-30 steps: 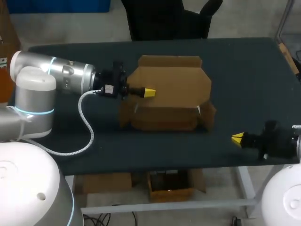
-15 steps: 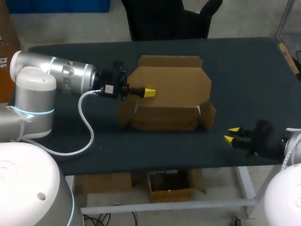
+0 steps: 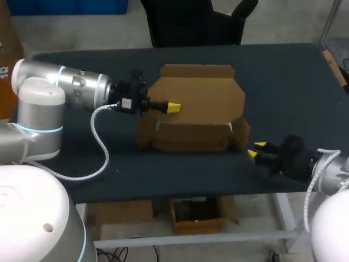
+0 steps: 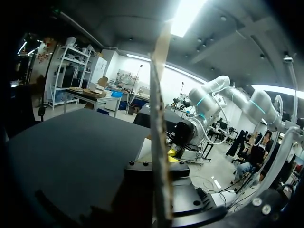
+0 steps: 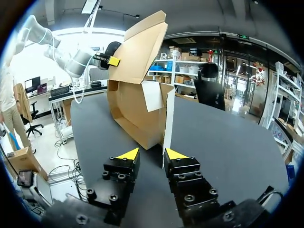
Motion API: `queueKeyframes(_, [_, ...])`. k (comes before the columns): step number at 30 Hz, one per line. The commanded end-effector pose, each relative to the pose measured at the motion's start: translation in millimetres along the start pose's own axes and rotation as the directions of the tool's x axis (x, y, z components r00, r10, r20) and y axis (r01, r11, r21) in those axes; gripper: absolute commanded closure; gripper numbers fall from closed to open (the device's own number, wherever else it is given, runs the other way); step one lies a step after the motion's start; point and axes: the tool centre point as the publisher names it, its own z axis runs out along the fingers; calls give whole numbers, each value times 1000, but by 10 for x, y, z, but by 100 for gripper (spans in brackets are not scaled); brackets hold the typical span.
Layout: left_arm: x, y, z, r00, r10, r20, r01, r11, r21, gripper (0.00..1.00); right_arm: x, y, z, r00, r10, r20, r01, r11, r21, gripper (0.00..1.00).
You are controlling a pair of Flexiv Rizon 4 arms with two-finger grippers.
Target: Assemble the packaging by folding the flat box into shape, placing the metal phone stand inside, and closing the box properly
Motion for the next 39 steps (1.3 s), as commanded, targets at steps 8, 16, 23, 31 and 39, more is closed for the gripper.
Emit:
queueKeyframes(8, [-10, 27, -3, 1000, 0, 0, 0, 1000, -1, 100, -19, 26, 304, 994, 4, 108, -5, 1000, 7, 70])
queueKeyframes(16, [-10, 27, -3, 1000, 0, 0, 0, 1000, -1, 100, -101, 43, 332, 990, 11, 140, -12, 1000, 3, 74])
queueKeyframes(23, [-10, 27, -3, 1000, 0, 0, 0, 1000, -1, 100, -191, 61, 390, 987, 22, 158, -21, 1000, -8, 76])
queueKeyframes(31, [-10, 27, -3, 1000, 0, 0, 0, 1000, -1, 100, -242, 78, 503, 984, 38, 173, -35, 999, -17, 78])
queueKeyframes(39, [-10, 27, -3, 1000, 0, 0, 0, 1000, -1, 100, -197, 119, 588, 978, 45, 202, -39, 999, -36, 98])
